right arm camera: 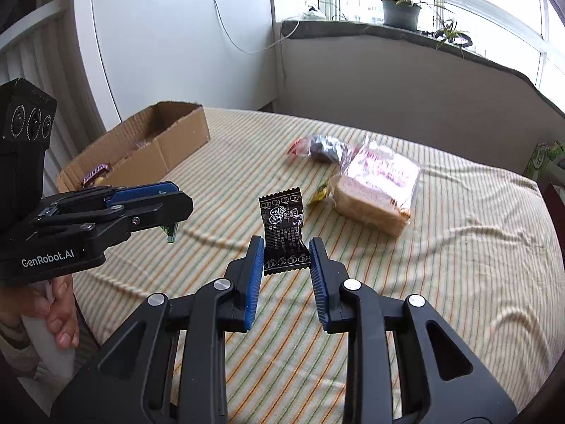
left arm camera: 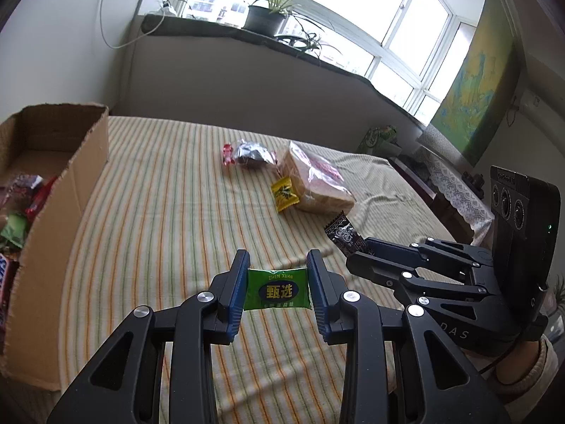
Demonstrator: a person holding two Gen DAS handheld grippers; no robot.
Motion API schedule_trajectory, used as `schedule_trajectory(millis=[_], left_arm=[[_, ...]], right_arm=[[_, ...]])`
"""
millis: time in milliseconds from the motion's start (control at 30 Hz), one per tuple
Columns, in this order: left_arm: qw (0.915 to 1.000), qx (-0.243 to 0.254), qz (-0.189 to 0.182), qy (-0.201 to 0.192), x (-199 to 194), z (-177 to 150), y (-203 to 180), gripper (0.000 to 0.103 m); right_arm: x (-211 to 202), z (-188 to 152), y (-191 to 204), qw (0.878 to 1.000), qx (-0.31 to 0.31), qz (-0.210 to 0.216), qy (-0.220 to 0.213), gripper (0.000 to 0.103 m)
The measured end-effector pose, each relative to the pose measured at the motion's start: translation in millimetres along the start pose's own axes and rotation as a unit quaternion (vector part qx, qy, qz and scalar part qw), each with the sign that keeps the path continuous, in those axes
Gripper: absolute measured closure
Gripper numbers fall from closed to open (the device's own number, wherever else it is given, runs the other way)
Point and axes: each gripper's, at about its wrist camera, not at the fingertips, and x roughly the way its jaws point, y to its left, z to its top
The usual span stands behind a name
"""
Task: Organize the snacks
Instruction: 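Carry the green candy with the left tool while the right tool carries the black candy to the box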
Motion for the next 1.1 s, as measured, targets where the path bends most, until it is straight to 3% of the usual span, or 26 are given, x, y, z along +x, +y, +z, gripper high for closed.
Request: schedule_trajectory(millis=[167,300,833,1100], left_arm=[[0.9964,0.045,0.014,-0.07,-33.2,31.5,-20.7,0.072],[0.9894,0.089,0.022,-0.113,-55.6,43.3,-35.3,0.072],[0.9887,0.069,0.024,-0.131,-86.4,32.8,-16.5,0.072],[0.9883,0.043,0.045,-0.139,-104.7,21.5,12.5,0.072]], right_arm=[[-36.1,32.0,9.7,0.998,-0.017,-0.012,-0.055,0.076],[-53.9,40.3,19.5,0.997,-0.03,-0.022,-0.071,0.076],[-50.8,42.8,55.6,0.996,-0.053,-0.021,-0.063,0.076],[-29.5,57.0,99.4,0.995,-0.087,0.008,-0.056,0.076]])
